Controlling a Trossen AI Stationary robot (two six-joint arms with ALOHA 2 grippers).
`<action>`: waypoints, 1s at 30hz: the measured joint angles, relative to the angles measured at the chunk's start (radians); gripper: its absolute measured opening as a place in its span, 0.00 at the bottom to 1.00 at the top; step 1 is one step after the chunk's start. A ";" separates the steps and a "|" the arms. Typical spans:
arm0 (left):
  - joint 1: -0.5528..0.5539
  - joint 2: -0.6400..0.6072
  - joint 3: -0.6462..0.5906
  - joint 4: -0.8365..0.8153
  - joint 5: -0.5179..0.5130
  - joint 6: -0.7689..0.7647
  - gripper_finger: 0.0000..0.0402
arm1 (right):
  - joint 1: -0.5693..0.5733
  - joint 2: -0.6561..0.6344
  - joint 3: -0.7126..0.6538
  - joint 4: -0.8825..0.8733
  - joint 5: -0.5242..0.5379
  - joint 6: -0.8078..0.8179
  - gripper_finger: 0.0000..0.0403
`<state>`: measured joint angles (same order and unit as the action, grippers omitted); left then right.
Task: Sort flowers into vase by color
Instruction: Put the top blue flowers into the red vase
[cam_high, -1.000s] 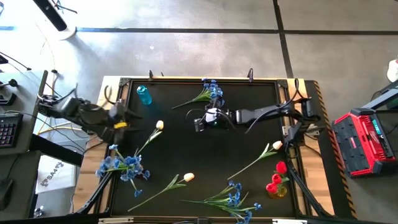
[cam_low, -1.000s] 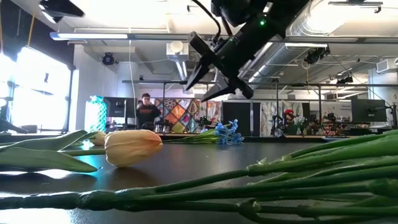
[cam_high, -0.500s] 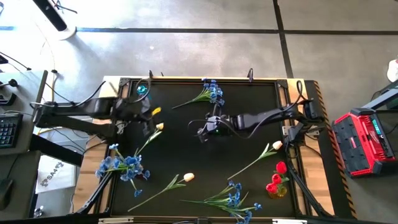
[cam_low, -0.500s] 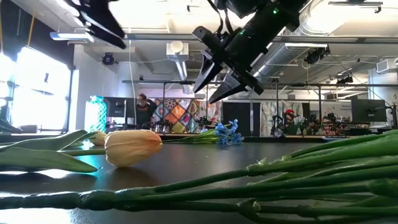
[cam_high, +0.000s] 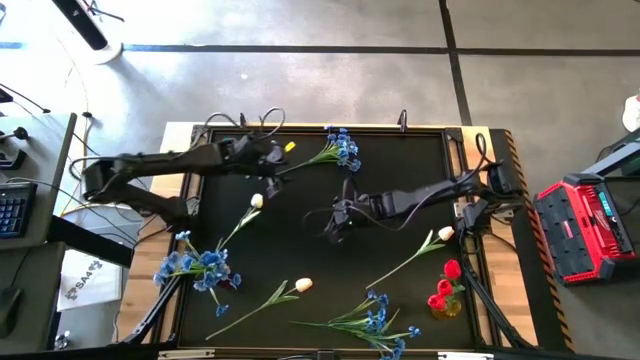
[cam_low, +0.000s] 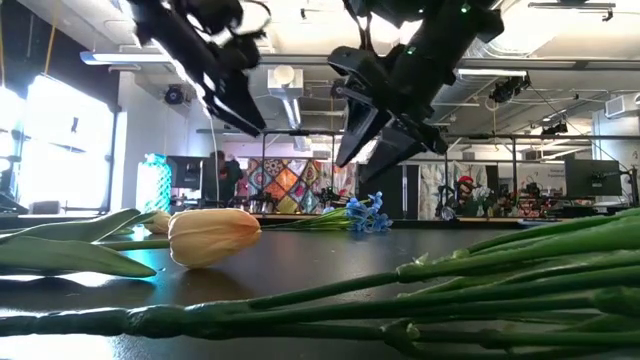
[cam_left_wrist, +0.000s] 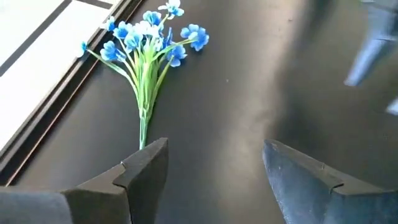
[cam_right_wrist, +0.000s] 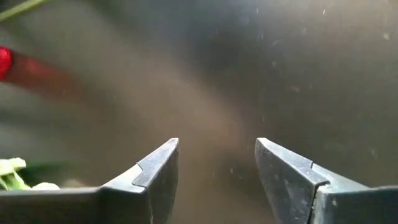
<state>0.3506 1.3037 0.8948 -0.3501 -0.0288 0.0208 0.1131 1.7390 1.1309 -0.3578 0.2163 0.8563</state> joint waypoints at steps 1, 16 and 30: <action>0.009 0.031 0.000 0.029 0.005 0.007 0.61 | 0.006 0.000 0.000 -0.007 0.000 0.004 0.50; 0.208 0.380 0.000 0.336 -0.017 0.148 0.61 | 0.040 0.000 0.000 -0.049 0.014 0.007 0.50; 0.247 0.546 0.000 0.481 0.067 0.244 0.61 | 0.039 0.000 0.000 -0.049 0.020 0.011 0.50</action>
<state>0.5980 1.8502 0.8948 0.1305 0.0382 0.2644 0.1524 1.7390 1.1309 -0.4067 0.2367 0.8669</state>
